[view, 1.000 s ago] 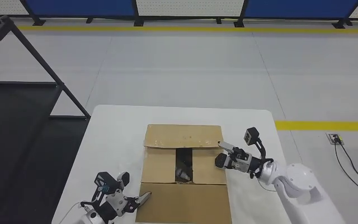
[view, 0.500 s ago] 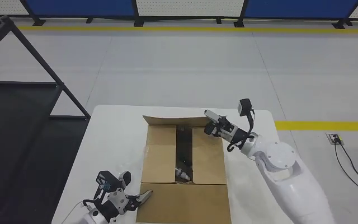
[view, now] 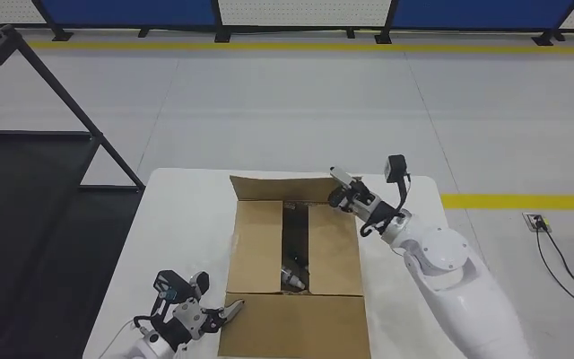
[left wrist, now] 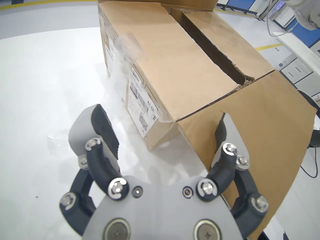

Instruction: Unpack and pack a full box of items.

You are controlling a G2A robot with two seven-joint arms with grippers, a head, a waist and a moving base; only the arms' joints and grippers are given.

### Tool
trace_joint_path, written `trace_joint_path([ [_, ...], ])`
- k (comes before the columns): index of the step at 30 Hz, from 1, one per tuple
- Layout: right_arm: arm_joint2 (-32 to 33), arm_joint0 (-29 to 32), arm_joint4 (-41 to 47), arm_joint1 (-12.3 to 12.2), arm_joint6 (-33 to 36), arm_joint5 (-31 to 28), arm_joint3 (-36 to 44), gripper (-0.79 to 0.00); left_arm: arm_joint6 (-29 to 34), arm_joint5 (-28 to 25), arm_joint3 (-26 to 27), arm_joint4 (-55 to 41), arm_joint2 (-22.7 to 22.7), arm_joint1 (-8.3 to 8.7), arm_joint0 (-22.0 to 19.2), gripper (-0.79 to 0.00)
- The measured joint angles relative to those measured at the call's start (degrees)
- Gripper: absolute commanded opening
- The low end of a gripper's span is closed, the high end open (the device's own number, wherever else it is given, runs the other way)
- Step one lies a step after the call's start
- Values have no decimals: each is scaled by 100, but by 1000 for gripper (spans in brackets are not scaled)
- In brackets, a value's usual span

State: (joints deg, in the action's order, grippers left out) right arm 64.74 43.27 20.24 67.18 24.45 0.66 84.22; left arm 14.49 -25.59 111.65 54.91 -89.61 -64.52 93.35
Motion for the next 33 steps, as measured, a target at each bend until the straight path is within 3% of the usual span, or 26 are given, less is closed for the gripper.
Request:
trace_joint_path([
  [7, -832, -864, 91, 416, -1409, -155, -1296, 0, 3, 25, 9, 39, 9, 9, -13, 0],
  [11, -1225, -1354, 72, 625, -1539, -5, -2070, 0, -49, 75, 23, 26, -13, 11, 59, 0],
  [16, -1430, -1716, 33, 781, -1380, 189, -2673, 0, -109, 94, 50, 29, -30, 14, 155, 0],
  [24, -1506, -2065, -34, 923, -1089, 968, -3170, 0, -185, 70, 79, 75, -22, 21, 215, 0],
  [28, -1273, -1930, 197, 916, -911, 515, -2992, 0, -242, 81, 91, 80, -37, 24, 249, 0],
  [33, -876, -1510, 430, 761, 132, 277, -2283, 0, -449, 229, 89, -68, -178, 20, 301, 0],
])
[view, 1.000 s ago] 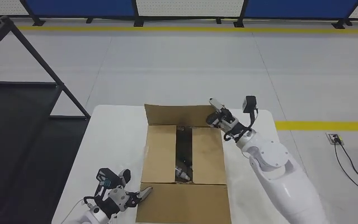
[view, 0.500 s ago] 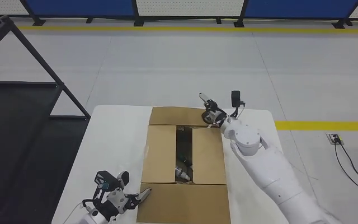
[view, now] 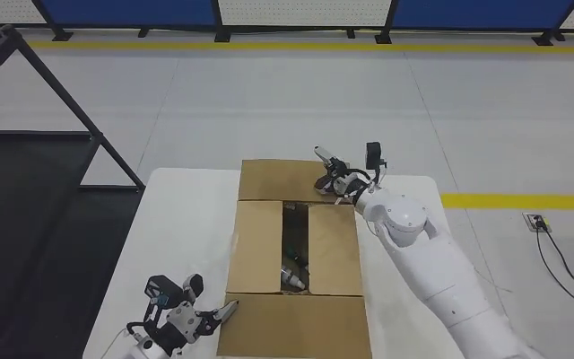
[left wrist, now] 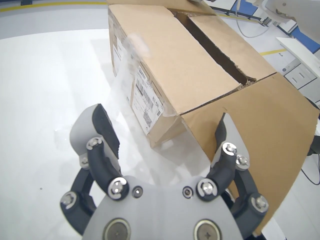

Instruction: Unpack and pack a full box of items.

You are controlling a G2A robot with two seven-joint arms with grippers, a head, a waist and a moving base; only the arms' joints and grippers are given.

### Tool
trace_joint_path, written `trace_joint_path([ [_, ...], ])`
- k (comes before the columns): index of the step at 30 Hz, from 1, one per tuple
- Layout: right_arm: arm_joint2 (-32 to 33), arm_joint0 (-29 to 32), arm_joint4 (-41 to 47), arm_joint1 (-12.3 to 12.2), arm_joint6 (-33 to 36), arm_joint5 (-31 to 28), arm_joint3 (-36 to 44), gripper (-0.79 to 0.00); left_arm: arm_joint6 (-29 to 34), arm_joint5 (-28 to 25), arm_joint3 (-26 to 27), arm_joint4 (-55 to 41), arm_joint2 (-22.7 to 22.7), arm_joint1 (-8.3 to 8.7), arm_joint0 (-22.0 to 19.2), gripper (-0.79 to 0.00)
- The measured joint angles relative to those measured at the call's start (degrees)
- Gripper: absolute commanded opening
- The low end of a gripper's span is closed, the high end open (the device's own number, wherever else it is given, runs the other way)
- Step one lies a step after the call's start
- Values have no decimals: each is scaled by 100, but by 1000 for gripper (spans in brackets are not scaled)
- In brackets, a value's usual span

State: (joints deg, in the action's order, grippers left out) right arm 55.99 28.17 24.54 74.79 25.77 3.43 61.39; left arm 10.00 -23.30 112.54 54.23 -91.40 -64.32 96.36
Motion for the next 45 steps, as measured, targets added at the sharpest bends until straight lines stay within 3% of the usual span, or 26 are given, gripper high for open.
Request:
trace_joint_path([
  [5, 158, 532, -491, -201, 1106, 485, 860, 0, -202, 229, -5, -464, -319, -8, 36, 0],
  [11, 67, 915, -1042, -290, 1524, 984, 1353, 0, -185, 260, -58, -804, -711, 7, 104, 0],
  [20, -343, 802, -770, -124, 1679, 1043, 1149, 0, -228, 263, -114, -957, -885, 4, 187, 0],
  [34, -585, 603, 254, 203, 1458, 384, 1303, 0, -444, 293, 103, -916, -871, -27, 399, 0],
  [45, -819, 484, 625, 418, 1127, 331, 1826, 0, -725, 320, 879, 363, -599, -36, 568, 0],
])
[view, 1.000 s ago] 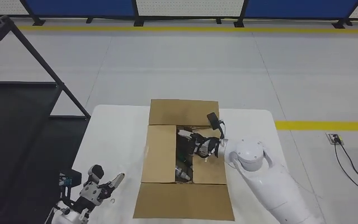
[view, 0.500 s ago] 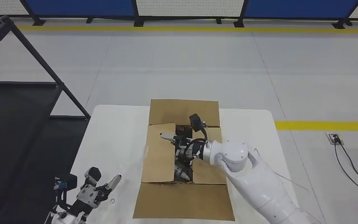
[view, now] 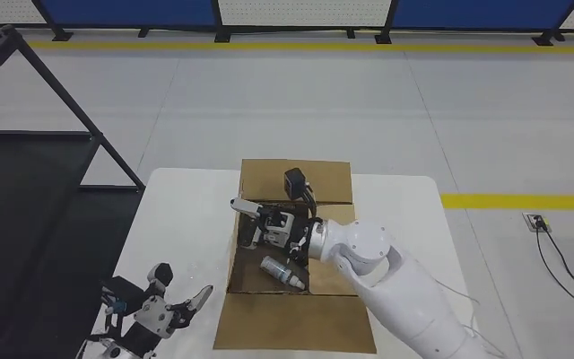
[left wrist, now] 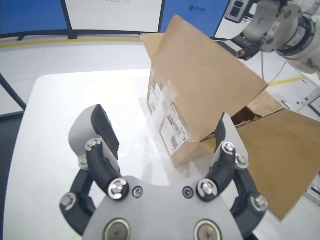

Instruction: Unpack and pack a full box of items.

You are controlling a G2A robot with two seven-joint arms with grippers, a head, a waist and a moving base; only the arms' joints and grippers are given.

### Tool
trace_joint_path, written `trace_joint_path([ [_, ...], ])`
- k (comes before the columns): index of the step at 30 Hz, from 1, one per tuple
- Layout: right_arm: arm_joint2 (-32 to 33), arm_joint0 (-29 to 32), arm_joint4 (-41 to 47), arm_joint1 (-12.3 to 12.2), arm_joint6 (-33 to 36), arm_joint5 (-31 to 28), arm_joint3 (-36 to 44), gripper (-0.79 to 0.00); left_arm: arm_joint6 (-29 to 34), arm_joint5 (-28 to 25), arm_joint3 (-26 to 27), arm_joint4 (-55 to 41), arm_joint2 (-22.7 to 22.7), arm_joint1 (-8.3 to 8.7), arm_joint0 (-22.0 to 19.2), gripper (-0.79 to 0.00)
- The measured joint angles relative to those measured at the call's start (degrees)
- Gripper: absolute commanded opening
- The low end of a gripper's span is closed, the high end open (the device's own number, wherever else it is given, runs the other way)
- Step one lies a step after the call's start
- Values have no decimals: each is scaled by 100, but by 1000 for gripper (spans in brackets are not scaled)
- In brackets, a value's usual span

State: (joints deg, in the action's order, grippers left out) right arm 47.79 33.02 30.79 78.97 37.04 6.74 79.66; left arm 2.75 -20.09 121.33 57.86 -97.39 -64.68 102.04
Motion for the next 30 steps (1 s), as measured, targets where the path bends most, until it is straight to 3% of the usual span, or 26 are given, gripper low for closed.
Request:
trace_joint_path([
  [7, -393, -281, 144, 216, 101, -112, -234, 0, -27, 186, 224, 216, 130, -21, 50, 0],
  [16, -426, -480, 483, 337, 1132, -534, -670, 0, 192, 1201, -27, 78, 462, -99, -417, 0],
  [23, 310, -85, 285, 162, 1118, -1134, -210, 0, 281, 1395, -273, -302, 284, -123, -410, 0],
  [30, 1322, 635, 44, -113, 1193, -1096, 550, 0, 334, 1417, -565, -717, -88, -132, -242, 0],
])
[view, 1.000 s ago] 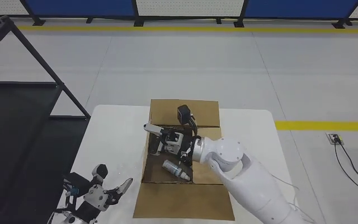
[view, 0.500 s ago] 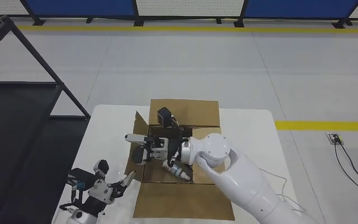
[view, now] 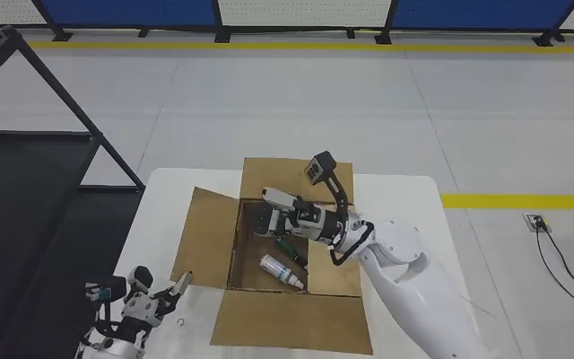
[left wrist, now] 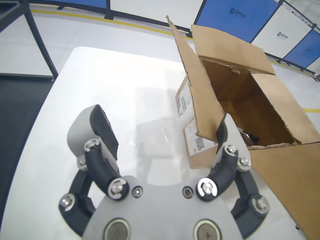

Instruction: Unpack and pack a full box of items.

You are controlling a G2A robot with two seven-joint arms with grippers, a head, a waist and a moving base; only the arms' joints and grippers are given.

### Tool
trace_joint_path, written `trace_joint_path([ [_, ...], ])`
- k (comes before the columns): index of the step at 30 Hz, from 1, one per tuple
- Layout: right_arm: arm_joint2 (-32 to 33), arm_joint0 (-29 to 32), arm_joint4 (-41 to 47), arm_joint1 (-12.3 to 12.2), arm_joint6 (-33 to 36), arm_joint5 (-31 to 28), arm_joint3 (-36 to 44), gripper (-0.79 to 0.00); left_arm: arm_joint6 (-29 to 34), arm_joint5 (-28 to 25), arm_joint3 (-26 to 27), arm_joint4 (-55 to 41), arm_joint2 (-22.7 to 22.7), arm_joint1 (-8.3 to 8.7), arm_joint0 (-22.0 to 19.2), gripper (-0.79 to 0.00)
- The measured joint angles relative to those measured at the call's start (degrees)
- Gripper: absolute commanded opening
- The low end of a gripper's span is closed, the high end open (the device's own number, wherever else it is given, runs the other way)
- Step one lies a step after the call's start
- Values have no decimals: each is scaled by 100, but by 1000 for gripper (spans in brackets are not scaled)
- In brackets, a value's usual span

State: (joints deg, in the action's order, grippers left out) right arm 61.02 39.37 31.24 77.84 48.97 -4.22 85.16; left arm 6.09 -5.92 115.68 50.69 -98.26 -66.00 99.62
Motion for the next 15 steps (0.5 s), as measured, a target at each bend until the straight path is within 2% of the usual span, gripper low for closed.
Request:
trace_joint_path([
  [8, 582, 398, -97, -138, 20, 118, 236, 0, 304, 32, -540, 53, 67, -4, -283, 0],
  [15, 871, 601, -98, -214, 113, 190, 273, 0, 442, 24, -744, 257, 237, -11, -470, 0],
])
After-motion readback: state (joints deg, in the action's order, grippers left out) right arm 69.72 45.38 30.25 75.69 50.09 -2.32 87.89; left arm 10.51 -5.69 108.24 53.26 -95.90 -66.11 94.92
